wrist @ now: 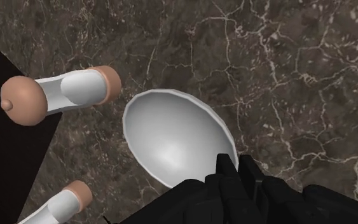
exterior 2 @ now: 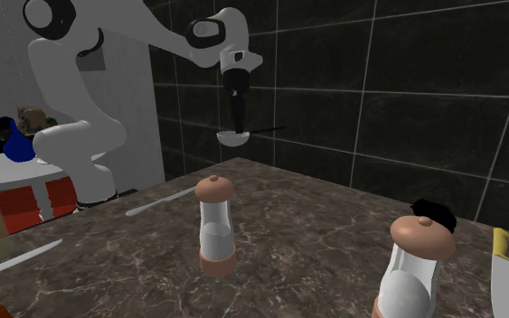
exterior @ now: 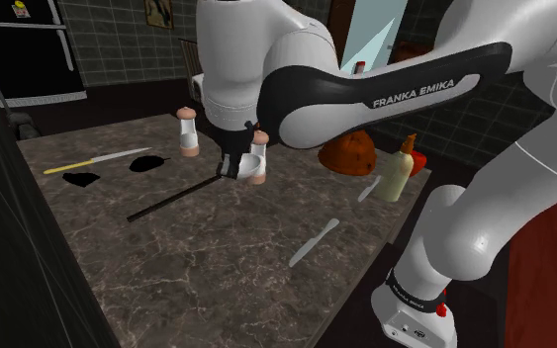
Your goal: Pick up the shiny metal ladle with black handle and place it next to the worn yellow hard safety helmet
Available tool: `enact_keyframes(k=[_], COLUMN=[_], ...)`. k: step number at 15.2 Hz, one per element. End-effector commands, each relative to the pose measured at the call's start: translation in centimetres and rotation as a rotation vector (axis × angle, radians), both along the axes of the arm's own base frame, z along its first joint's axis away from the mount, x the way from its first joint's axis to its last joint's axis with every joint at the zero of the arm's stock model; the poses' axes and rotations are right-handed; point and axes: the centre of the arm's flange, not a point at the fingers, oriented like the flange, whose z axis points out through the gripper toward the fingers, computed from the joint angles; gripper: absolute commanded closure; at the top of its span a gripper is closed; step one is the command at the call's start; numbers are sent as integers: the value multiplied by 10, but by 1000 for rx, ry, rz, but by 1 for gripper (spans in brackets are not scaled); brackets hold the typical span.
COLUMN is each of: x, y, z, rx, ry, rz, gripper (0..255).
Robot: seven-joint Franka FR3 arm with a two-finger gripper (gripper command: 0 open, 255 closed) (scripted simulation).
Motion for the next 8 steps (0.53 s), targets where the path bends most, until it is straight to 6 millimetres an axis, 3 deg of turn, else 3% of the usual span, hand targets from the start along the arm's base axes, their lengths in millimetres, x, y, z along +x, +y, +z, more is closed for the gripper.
enact_keyframes(k=[1, 7, 8], x=[-1, -1, 5], y=[-1, -1, -13], z=[11, 41, 41], rx=[0, 0, 0], ry=[0, 0, 0], rz=[0, 0, 0], gripper=[255, 255, 255])
